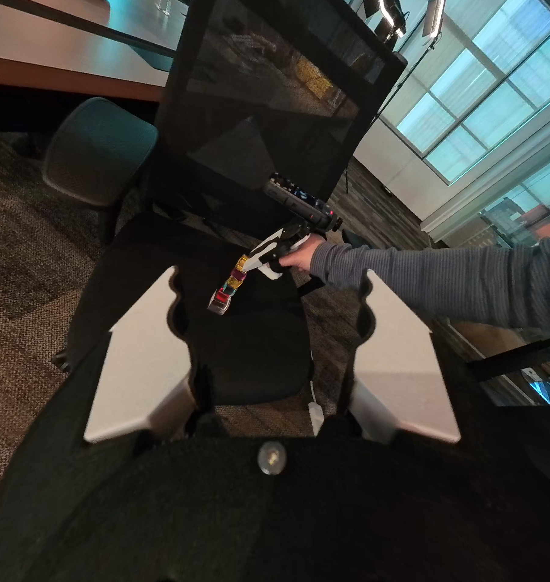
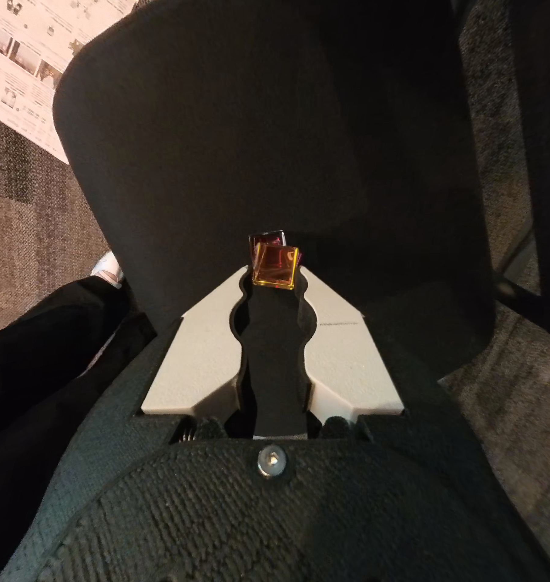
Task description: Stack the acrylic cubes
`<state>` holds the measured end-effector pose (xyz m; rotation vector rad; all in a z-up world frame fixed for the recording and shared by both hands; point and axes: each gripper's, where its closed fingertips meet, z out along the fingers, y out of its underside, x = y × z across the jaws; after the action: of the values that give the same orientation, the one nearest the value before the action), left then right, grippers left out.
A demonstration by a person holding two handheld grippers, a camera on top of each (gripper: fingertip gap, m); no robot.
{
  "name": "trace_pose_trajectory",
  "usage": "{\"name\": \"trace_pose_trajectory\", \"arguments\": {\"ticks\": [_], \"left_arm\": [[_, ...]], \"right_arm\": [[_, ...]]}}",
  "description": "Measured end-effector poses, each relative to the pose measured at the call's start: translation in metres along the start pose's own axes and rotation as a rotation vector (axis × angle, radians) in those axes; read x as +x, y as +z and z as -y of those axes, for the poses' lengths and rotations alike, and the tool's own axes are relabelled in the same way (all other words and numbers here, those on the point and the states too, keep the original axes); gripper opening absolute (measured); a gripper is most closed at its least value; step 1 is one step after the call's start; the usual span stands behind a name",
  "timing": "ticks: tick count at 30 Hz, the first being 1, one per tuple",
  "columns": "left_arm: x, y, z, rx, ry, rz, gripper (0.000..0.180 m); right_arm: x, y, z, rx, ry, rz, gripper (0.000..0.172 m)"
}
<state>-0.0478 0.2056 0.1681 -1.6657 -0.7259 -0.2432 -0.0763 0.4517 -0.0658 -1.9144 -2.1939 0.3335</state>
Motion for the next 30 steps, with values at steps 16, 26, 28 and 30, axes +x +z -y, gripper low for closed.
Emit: {"name": "trace_pose_trajectory", "arguments": {"ticks": [16,26,28,30], "left_arm": [[-0.012,-0.006,0.0,-0.007,0.002,0.018,0.111],[-0.014,0.0,0.0,-0.019,0.02,0.015,0.111],[-0.017,0.004,0.0,-0.036,0.025,0.027,0.112],[-0.021,0.009,0.0,-0.061,0.031,0.057,0.112]], "right_arm": [[0.001,0.001,0.001,0.002,0.098,-0.001,0.027],[-0.001,-0.004,0.0,0.023,0.118,0.01,0.049],[-0.001,-0.014,-0.004,0.048,0.149,0.002,0.058],[-0.002,-0.026,-0.01,0.074,0.197,0.001,0.064]]}}
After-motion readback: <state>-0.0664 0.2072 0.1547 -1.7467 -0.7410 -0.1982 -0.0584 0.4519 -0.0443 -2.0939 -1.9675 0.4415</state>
